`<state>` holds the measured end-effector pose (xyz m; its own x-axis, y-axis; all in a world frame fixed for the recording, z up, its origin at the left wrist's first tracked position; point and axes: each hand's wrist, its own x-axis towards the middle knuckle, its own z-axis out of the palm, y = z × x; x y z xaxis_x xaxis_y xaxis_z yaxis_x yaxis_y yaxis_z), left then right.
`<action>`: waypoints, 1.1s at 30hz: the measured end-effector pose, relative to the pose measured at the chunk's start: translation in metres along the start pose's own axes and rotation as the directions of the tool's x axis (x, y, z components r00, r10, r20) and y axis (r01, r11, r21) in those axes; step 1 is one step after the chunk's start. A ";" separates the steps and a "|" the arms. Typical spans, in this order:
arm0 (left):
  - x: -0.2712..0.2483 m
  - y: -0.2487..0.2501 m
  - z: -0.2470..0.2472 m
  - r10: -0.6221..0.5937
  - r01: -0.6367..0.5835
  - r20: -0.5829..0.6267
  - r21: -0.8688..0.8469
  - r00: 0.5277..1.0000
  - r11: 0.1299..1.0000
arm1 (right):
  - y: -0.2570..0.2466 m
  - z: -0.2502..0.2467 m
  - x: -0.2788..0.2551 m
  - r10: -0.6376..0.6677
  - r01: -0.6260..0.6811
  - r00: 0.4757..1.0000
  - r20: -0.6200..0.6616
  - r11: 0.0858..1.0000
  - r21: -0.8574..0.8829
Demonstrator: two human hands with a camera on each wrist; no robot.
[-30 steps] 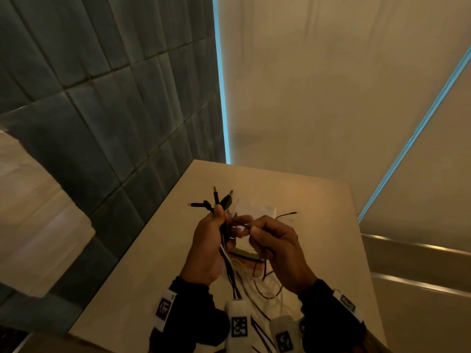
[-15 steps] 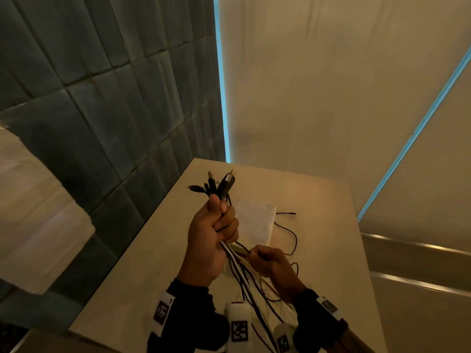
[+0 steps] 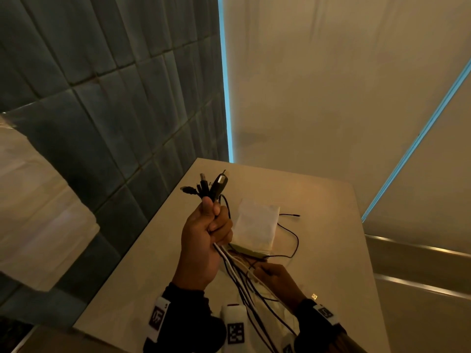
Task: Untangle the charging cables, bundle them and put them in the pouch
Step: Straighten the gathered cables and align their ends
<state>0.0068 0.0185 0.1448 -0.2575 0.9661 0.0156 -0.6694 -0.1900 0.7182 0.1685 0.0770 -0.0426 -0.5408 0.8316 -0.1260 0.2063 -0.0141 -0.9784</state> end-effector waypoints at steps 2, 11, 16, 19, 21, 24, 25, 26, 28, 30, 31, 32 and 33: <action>-0.001 0.001 -0.001 0.004 -0.004 -0.003 0.001 1.000 1.000 | 0.013 -0.003 0.001 0.043 -0.043 0.999 -0.030 0.999 -0.028; 0.005 -0.004 -0.005 -0.022 0.076 -0.185 0.288 0.983 0.955 | -0.039 -0.017 0.000 0.161 -0.115 0.961 -0.226 0.972 0.206; 0.006 -0.015 -0.009 -0.050 0.165 -0.301 0.370 0.952 0.914 | -0.117 -0.015 -0.007 -0.097 0.141 0.986 -0.133 0.915 0.377; 0.005 -0.016 -0.006 -0.094 0.197 -0.289 0.351 0.953 0.916 | -0.143 -0.006 -0.018 -0.196 0.189 0.980 -0.029 0.882 0.432; 0.004 -0.013 -0.002 -0.121 0.184 -0.233 0.271 0.965 0.945 | -0.147 -0.003 -0.021 -0.216 0.178 0.976 0.037 0.881 0.438; 0.001 -0.007 0.006 -0.133 0.140 -0.091 0.084 0.987 0.986 | -0.136 -0.001 -0.018 -0.180 0.127 0.981 0.078 0.886 0.447; 0.001 -0.006 0.007 -0.137 0.138 -0.051 0.029 0.989 0.990 | -0.130 -0.001 -0.017 -0.166 0.113 0.983 0.082 0.889 0.444; 0.000 -0.005 0.008 -0.137 0.137 -0.018 0.002 0.990 0.991 | -0.124 0.000 -0.017 -0.160 0.105 0.983 0.088 0.891 0.441; 0.000 -0.004 0.008 -0.116 0.116 0.030 0.013 0.993 0.993 | -0.111 0.000 -0.016 -0.159 0.099 0.982 0.104 0.895 0.434; 0.000 -0.003 0.006 -0.096 0.095 0.065 0.015 0.993 0.995 | -0.098 0.000 -0.016 -0.135 0.085 0.986 0.098 0.912 0.401; 0.000 -0.004 0.005 -0.090 0.091 0.076 -0.003 0.993 0.996 | -0.091 0.000 -0.016 -0.121 0.078 0.989 0.089 0.919 0.385; 0.000 -0.004 0.005 -0.083 0.086 0.084 -0.028 0.993 0.996 | -0.084 0.000 -0.015 -0.104 0.067 0.991 0.081 0.927 0.370; 0.000 -0.004 0.005 -0.073 0.077 0.087 -0.050 0.994 0.996 | -0.078 -0.001 -0.015 -0.082 0.053 0.994 0.070 0.935 0.352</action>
<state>0.0128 0.0206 0.1447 -0.1463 0.9889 0.0242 -0.7209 -0.1233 0.6819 0.1611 0.0659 0.0362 -0.6116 0.7892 -0.0561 -0.1224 -0.1645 -0.9787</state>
